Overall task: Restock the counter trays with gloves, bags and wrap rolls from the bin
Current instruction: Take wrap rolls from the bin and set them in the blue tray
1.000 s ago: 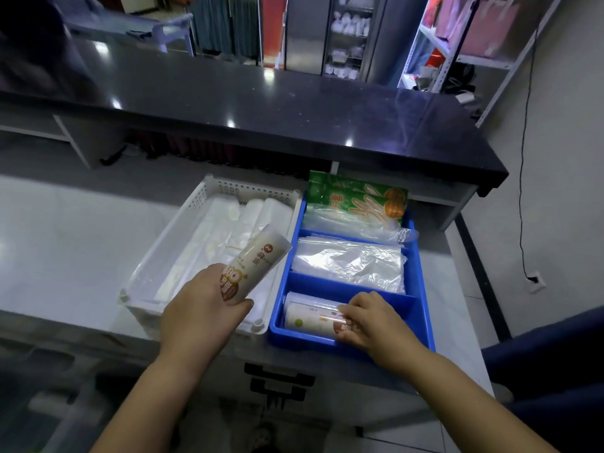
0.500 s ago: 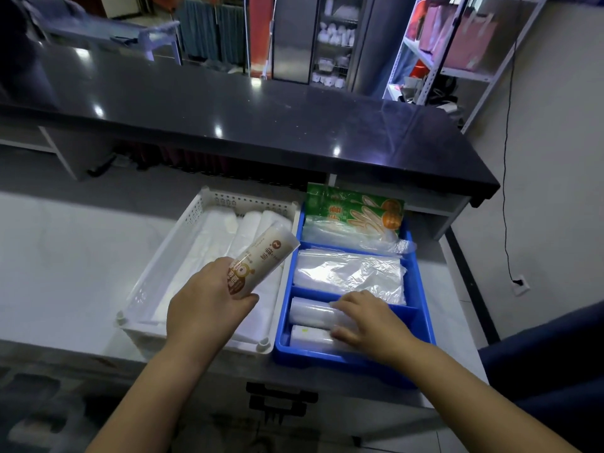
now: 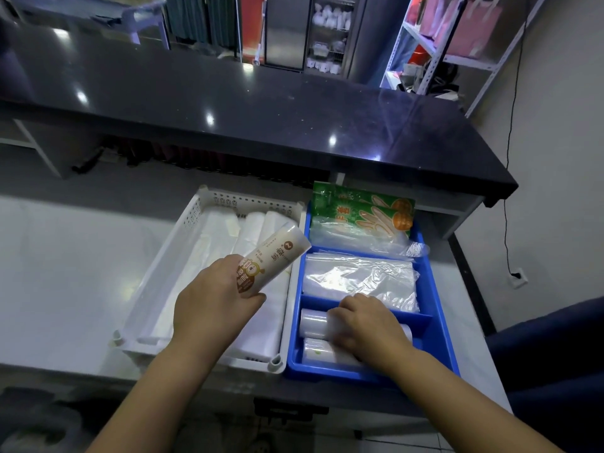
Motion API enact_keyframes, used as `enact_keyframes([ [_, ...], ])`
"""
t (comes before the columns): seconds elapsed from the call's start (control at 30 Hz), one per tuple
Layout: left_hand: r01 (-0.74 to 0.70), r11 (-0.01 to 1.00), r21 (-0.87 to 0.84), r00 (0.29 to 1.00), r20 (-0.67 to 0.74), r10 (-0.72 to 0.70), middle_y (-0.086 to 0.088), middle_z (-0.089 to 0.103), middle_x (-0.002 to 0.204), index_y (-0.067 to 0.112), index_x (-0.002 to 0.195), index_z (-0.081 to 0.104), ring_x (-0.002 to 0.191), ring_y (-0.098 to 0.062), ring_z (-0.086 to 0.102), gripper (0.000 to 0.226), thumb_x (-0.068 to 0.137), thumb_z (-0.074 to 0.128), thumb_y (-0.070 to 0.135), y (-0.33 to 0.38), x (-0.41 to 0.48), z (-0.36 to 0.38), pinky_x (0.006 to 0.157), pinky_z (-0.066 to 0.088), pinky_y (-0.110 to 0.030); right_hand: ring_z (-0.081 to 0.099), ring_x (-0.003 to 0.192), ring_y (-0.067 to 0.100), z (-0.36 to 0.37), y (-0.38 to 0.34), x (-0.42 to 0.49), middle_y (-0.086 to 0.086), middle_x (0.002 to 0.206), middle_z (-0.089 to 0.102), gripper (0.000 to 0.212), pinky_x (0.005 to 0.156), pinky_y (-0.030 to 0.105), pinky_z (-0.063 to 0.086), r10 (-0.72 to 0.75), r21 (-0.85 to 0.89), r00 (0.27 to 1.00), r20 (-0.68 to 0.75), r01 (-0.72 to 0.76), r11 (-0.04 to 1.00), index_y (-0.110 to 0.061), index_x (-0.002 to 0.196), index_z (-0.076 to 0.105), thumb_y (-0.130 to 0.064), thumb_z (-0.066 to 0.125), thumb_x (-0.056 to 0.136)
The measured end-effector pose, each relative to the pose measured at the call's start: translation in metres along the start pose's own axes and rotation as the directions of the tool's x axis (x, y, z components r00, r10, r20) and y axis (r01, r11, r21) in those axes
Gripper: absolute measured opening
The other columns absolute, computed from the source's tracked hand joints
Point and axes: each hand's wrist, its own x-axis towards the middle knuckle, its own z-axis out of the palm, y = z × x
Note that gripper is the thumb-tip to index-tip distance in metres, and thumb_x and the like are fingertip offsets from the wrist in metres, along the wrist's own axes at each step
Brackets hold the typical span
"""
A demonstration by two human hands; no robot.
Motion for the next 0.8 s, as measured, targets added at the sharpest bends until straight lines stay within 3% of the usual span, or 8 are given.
enact_keyframes([
  [0.23, -0.032, 0.999, 0.009, 0.998, 0.046, 0.031, 0.009, 0.056, 0.079, 0.03, 0.091, 0.05, 0.065, -0.012, 0.05, 0.032, 0.068, 0.071, 0.039, -0.007, 0.021, 0.003, 0.045, 0.028, -0.02, 0.052, 0.114, 0.027, 0.002, 0.0, 0.002, 0.003, 0.13, 0.054, 0.059, 0.088, 0.04, 0.044, 0.116, -0.133, 0.973, 0.198, -0.09, 0.987, -0.018, 0.139, 0.034, -0.028, 0.058, 0.086],
  [0.53, -0.108, 0.994, 0.005, 0.991, 0.078, 0.108, 0.009, 0.055, 0.082, 0.029, 0.098, 0.052, 0.069, -0.014, 0.053, 0.038, 0.068, 0.074, 0.039, 0.006, 0.033, 0.022, 0.05, 0.042, -0.024, 0.046, 0.112, 0.032, 0.002, 0.003, -0.003, 0.013, 0.129, 0.049, 0.046, 0.096, 0.041, 0.038, 0.022, -0.163, 0.998, 0.067, -0.011, 0.987, -0.009, 0.134, 0.039, -0.021, 0.047, 0.091],
  [0.63, -0.133, 0.991, 0.022, 0.989, 0.061, 0.132, 0.01, 0.054, 0.081, 0.029, 0.097, 0.052, 0.069, -0.015, 0.053, 0.038, 0.068, 0.074, 0.038, 0.013, 0.037, 0.026, 0.049, 0.041, -0.025, 0.056, 0.098, 0.028, -0.01, 0.004, -0.013, 0.011, 0.113, 0.06, 0.042, 0.085, 0.037, 0.047, -0.047, -0.168, 0.997, -0.063, 0.036, 0.985, -0.008, 0.121, 0.054, -0.026, 0.059, 0.084],
  [0.73, -0.132, 0.991, 0.035, 0.99, 0.054, 0.13, 0.01, 0.054, 0.079, 0.03, 0.094, 0.051, 0.067, -0.015, 0.053, 0.036, 0.067, 0.074, 0.039, 0.021, 0.038, 0.031, 0.047, 0.037, -0.023, 0.063, 0.078, 0.02, -0.019, 0.015, -0.031, 0.007, 0.091, 0.068, 0.036, 0.062, 0.029, 0.055, -0.067, 0.008, 0.961, -0.27, 0.072, 0.997, -0.01, 0.099, 0.067, -0.024, 0.078, 0.068],
  [0.8, -0.113, 0.993, 0.036, 0.992, 0.061, 0.111, 0.009, 0.056, 0.079, 0.031, 0.092, 0.05, 0.067, -0.014, 0.053, 0.038, 0.067, 0.074, 0.043, 0.028, 0.036, 0.036, 0.048, 0.039, -0.024, 0.061, 0.09, 0.019, -0.022, 0.026, -0.042, 0.008, 0.103, 0.065, 0.039, 0.069, 0.028, 0.055, 0.054, 0.261, 0.947, -0.317, 0.032, 0.965, -0.009, 0.106, 0.064, -0.021, 0.077, 0.072],
])
